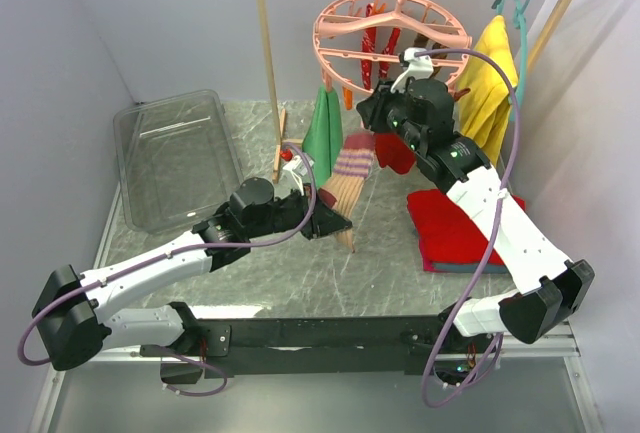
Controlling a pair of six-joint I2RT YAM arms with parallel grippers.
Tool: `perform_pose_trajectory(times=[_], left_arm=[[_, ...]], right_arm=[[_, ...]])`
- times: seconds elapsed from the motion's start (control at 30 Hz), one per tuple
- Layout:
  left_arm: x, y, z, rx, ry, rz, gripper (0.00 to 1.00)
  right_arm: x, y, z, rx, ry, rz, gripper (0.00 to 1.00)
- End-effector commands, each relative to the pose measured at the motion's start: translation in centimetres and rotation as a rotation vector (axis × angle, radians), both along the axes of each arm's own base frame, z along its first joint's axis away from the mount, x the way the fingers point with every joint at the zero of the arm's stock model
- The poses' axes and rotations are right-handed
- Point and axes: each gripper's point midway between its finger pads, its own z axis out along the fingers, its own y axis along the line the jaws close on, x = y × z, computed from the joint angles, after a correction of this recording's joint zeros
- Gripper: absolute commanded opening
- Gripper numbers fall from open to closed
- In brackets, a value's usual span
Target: Remove the socks clipped to the hanger
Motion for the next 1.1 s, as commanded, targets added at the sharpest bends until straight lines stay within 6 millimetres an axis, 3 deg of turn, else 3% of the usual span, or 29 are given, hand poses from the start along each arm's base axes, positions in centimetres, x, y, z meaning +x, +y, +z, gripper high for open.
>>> perform_pose_trajectory(times=[0.0, 0.13, 0.37, 0.4, 0.47, 0.53, 0.57, 0.63, 0.67, 0.73, 0.83, 0.93, 1.07], left_arm=[[-0.2, -0.1, 1.2, -0.022, -0.024, -0.002, 0.01], [0.1, 0.2, 0.5, 0.003, -0.019, 0.018, 0.01], [1.7, 2.4, -0.9, 0.110, -0.002, 0.164, 0.01], [3.1, 3.3, -0.8, 0.127, -0.007, 0.245, 0.01], [4.0, 5.3, -1.5, 0.188, 0.026, 0.323, 0.01], [5.9, 8.1, -1.7, 0.219, 0.054, 0.423, 0.01], [7.8, 10.2, -1.8, 0.223, 0.070, 0.499, 0.01], [8.9, 12.4, -1.6, 0.212, 0.091, 0.532, 0.01], [10.5, 14.9, -1.5, 0.212, 0.097, 0.603, 0.01], [11.5, 17.2, -0.1, 0.203, 0.075, 0.658, 0.01], [13.8, 22.4, 1.6, 0.225, 0.050, 0.832, 0.01], [15.2, 26.0, 1.5, 0.255, 0.070, 0.933, 0.01], [16.8, 28.5, -0.6, 0.253, 0.148, 0.951, 0.01]], right_arm=[[0.3, -0.2, 3.5, 0.046, -0.082, -0.027, 0.21], [0.1, -0.3, 3.7, 0.045, -0.082, -0.030, 0.00], [-0.5, -0.4, 3.3, 0.039, -0.070, -0.022, 0.00], [-0.6, -0.6, 3.4, 0.042, -0.069, -0.023, 0.00], [-0.8, -0.4, 3.0, 0.041, -0.057, -0.010, 0.00], [-1.1, -0.5, 2.8, 0.040, -0.051, -0.007, 0.00], [-1.3, -0.4, 2.6, 0.041, -0.047, 0.002, 0.00], [-1.5, -0.4, 2.4, 0.041, -0.045, 0.006, 0.00], [-1.6, -0.4, 2.3, 0.041, -0.043, 0.011, 0.00], [-1.7, -0.4, 2.0, 0.039, -0.039, 0.014, 0.00], [-1.8, -0.2, 1.7, 0.037, -0.031, 0.024, 0.00], [-2.0, 0.1, 1.6, 0.045, -0.029, 0.043, 0.00], [-2.2, 0.4, 1.5, 0.044, -0.024, 0.060, 0.00]])
